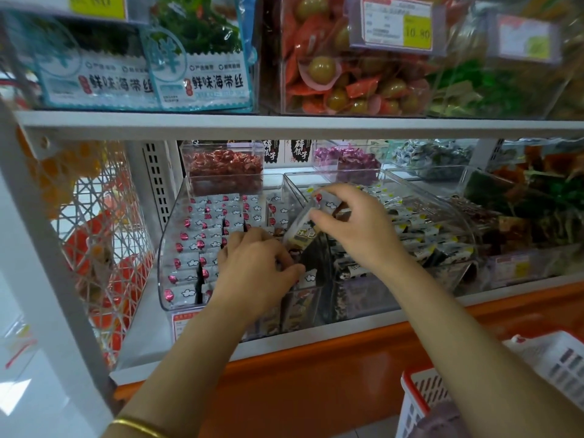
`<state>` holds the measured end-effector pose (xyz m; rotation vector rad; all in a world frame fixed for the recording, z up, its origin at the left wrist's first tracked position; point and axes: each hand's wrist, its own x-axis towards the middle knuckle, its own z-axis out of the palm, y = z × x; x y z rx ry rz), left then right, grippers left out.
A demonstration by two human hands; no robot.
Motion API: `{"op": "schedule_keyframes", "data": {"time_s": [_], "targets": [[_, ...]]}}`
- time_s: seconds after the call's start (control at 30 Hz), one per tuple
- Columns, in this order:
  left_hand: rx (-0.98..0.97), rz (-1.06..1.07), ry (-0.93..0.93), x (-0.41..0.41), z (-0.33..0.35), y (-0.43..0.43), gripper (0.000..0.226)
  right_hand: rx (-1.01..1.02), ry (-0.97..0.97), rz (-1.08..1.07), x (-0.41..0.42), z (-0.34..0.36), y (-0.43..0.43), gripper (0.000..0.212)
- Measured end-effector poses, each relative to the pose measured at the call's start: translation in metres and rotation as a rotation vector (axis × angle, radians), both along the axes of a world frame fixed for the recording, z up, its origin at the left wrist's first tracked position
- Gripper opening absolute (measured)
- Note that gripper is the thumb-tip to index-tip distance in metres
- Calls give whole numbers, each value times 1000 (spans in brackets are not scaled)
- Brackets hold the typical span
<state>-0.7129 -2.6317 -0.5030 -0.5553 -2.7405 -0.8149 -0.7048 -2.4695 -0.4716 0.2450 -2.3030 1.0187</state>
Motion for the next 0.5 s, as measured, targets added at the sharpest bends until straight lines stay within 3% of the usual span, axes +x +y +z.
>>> {"op": "schedule_keyframes", "data": {"time_s": [0.37,0.5], "targets": [[9,-68,-25,-1,4,-6,9,496,-95,-23,-16,-5,-7,44],[43,-122,-70,-1,9,-9,12,656,-164,10,-20,-6,-12,30]]}}
